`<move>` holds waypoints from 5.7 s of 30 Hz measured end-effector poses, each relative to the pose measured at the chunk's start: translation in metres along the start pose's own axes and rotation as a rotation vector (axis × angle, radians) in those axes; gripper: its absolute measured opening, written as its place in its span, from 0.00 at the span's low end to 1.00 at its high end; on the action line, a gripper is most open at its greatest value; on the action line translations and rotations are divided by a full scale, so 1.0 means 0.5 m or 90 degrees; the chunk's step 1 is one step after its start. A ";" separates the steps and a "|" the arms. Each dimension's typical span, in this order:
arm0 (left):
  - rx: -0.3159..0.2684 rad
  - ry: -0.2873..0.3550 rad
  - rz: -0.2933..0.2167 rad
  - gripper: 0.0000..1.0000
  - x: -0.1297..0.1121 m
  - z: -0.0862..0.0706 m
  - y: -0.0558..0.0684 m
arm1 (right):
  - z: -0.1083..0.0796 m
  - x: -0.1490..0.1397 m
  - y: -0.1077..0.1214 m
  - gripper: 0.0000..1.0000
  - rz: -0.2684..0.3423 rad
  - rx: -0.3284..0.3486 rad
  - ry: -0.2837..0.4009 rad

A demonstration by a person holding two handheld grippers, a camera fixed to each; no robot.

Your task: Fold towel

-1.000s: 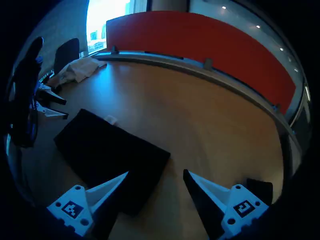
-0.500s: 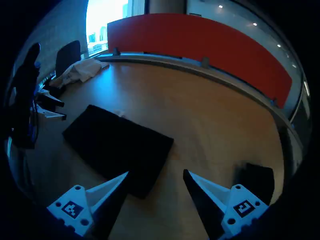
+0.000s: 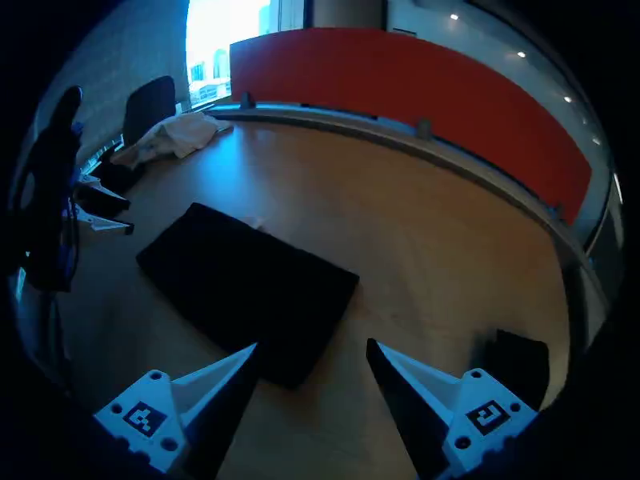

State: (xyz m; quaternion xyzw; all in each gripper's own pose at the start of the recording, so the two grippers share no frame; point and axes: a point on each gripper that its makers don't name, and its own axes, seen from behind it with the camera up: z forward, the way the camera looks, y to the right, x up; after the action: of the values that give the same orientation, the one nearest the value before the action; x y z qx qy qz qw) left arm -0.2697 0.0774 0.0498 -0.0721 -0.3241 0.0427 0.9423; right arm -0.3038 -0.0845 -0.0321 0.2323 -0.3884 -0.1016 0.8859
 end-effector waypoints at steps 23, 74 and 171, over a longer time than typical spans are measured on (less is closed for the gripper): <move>0.049 0.000 -0.066 0.95 -0.079 -0.085 -0.045 | 0.026 -0.027 -0.031 0.96 -0.062 0.062 -0.025; 0.064 -0.013 -0.092 0.95 -0.130 -0.130 -0.066 | 0.012 -0.015 -0.043 0.05 -0.108 0.085 -0.036; 0.088 0.020 -0.166 0.94 -0.157 -0.189 -0.131 | 0.142 0.130 -0.383 0.78 -0.226 0.243 -0.046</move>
State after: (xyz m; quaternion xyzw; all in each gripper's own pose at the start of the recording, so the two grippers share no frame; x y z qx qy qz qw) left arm -0.2709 -0.0074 -0.0609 0.0353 -0.3121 -0.0591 0.9476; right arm -0.3121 -0.2986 -0.0426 0.4562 -0.3852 -0.1886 0.7797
